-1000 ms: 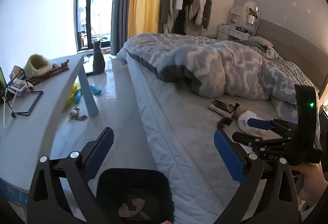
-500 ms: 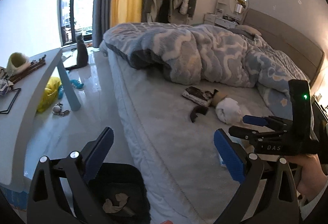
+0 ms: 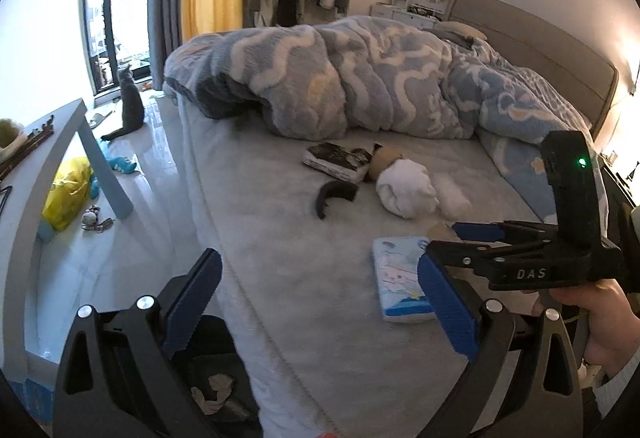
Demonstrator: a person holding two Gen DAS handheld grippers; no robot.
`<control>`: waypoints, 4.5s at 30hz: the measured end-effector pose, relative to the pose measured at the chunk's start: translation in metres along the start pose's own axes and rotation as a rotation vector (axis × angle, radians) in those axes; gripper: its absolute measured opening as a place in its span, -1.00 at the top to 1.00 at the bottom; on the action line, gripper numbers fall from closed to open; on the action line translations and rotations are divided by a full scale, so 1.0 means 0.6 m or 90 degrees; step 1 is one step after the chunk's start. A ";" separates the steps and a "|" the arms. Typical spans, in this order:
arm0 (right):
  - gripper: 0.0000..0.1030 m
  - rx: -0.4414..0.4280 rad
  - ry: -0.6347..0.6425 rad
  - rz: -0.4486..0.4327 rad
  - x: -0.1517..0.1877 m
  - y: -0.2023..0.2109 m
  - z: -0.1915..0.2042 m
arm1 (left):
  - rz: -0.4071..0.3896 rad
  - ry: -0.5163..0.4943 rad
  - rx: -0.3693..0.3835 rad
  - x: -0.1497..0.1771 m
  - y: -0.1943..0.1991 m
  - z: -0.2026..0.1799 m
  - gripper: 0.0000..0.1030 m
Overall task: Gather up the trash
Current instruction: 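Grasp the brown cardboard ring with the right tool while the left tool grasps the blue wipes pack, then carry both items to the bin and open the left tool to drop the wipes pack, then lower the cardboard ring into the bin and open the right tool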
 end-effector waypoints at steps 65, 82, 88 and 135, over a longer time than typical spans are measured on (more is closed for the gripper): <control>0.02 -0.015 0.013 -0.061 -0.028 0.075 -0.004 | 0.086 0.010 -0.012 0.049 -0.102 -0.048 -0.04; 0.02 -0.056 0.072 -0.043 -0.074 -0.009 0.139 | 0.089 0.051 -0.070 0.051 -0.046 0.123 -0.04; 0.02 -0.077 0.098 -0.038 -0.086 -0.041 0.200 | 0.115 0.068 -0.091 0.072 -0.040 0.188 -0.04; 0.02 -0.061 0.180 0.182 -0.015 -0.331 0.433 | 0.064 0.201 -0.148 0.089 0.099 0.451 -0.29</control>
Point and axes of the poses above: each gripper's, at about its wrist camera, not at the fingertips, and y roughly against the way its jaws point, z to its left, x to its underside, the point moved 6 cm from there along -y, roughly the way its jaws point, and after that the axes turned 9 degrees about y, right-handed, at the moved point
